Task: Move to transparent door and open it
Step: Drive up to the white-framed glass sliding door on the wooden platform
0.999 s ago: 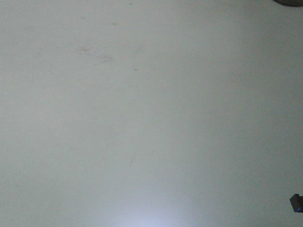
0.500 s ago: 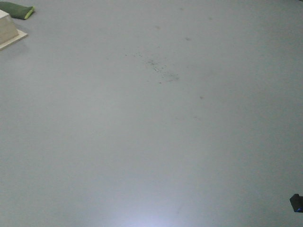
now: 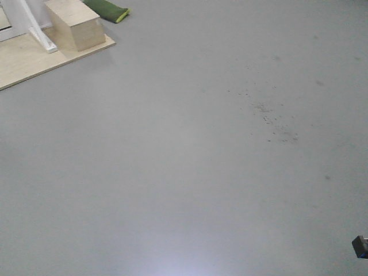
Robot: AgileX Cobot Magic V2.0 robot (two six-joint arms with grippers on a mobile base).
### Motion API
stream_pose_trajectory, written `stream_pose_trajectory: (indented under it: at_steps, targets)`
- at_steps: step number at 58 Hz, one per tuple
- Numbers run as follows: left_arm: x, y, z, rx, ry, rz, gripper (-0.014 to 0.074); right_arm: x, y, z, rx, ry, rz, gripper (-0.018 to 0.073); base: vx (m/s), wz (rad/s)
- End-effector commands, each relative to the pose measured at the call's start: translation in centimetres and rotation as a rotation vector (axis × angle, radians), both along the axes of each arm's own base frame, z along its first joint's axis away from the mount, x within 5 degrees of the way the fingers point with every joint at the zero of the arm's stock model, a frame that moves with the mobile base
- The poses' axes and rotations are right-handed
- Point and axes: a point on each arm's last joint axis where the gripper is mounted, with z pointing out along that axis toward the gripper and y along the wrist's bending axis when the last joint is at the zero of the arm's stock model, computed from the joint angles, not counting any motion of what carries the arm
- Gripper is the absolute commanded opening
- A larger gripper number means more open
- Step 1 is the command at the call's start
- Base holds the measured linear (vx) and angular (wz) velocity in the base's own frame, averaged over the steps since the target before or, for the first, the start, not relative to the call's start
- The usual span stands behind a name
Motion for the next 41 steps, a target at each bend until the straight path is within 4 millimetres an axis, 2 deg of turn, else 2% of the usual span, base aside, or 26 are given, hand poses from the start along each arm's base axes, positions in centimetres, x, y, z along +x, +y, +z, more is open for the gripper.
stream_pose_trajectory:
  at_steps: [1, 41]
  targets:
    - [-0.05, -0.05, 0.29, -0.027, -0.079, -0.009, -0.0006, -0.06, 0.06, 0.7, -0.013, -0.095, 0.006, -0.0006, 0.53, 0.57]
    - [-0.05, -0.05, 0.29, -0.027, -0.079, -0.009, -0.0006, -0.06, 0.06, 0.7, -0.013, -0.095, 0.006, -0.0006, 0.52, 0.54]
